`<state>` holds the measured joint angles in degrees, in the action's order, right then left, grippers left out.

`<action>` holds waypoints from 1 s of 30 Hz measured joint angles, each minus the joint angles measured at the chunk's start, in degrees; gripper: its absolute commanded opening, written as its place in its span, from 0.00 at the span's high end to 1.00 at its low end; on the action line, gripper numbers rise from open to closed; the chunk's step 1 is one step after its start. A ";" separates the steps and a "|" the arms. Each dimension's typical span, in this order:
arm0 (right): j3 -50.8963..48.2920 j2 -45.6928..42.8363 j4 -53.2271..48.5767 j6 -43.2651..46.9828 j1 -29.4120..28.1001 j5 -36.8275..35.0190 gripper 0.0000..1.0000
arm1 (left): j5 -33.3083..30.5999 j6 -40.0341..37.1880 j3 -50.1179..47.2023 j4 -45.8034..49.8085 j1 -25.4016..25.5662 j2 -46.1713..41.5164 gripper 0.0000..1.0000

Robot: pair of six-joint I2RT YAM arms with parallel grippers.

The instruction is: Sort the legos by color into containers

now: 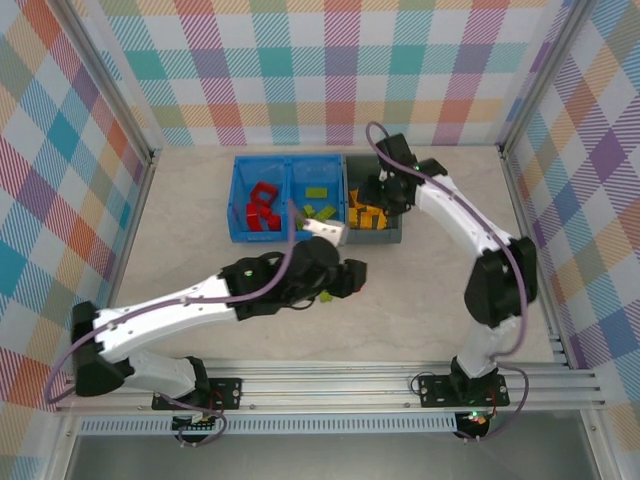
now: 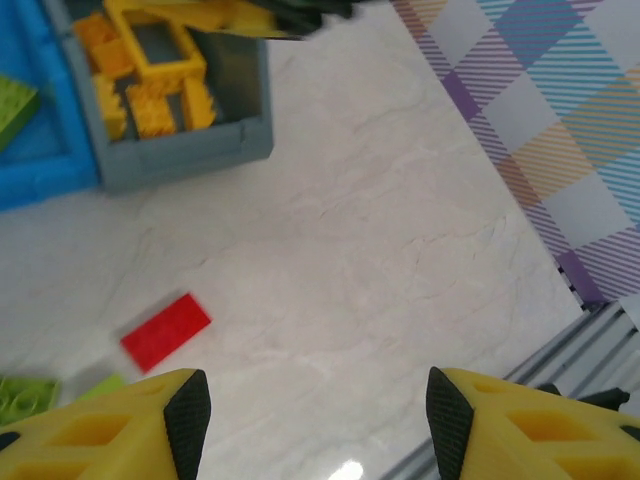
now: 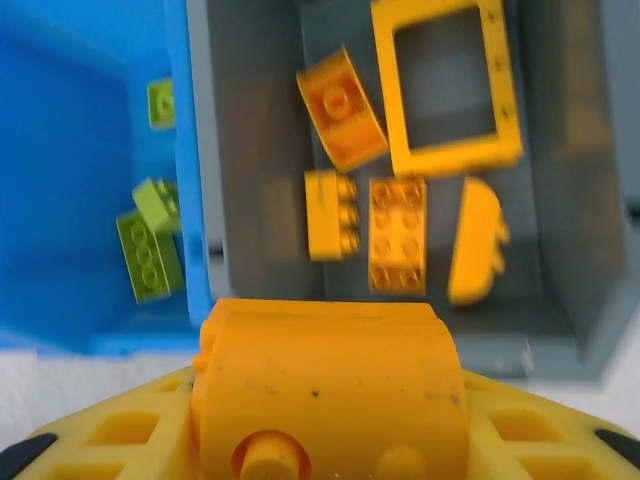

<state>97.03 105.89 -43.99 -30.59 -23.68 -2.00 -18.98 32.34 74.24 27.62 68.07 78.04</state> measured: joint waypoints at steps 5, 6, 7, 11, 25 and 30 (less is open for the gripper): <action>13.84 13.40 -0.72 -0.24 3.58 4.17 0.57 | -6.29 -3.67 7.37 -0.79 1.81 9.60 0.39; 16.20 15.76 -0.98 -0.37 4.20 4.87 0.57 | -7.39 -4.20 8.28 -0.83 1.81 10.91 0.39; 17.79 17.40 -1.09 -0.44 4.66 5.53 0.57 | -8.11 -4.66 8.83 -0.83 1.81 11.63 0.39; 26.21 24.74 -2.34 -0.46 6.14 7.91 0.56 | -10.73 -6.32 10.82 -0.72 1.81 13.29 0.39; 43.58 39.15 -7.69 -0.42 6.43 12.20 0.45 | -13.73 -9.68 15.50 -0.11 1.81 15.58 0.38; 43.76 39.60 -8.02 -0.37 6.64 12.37 0.38 | -13.70 -9.68 15.52 0.90 1.81 15.58 0.38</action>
<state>140.79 145.49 -52.01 -30.96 -17.04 10.37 -32.69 22.65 89.76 28.51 69.89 93.62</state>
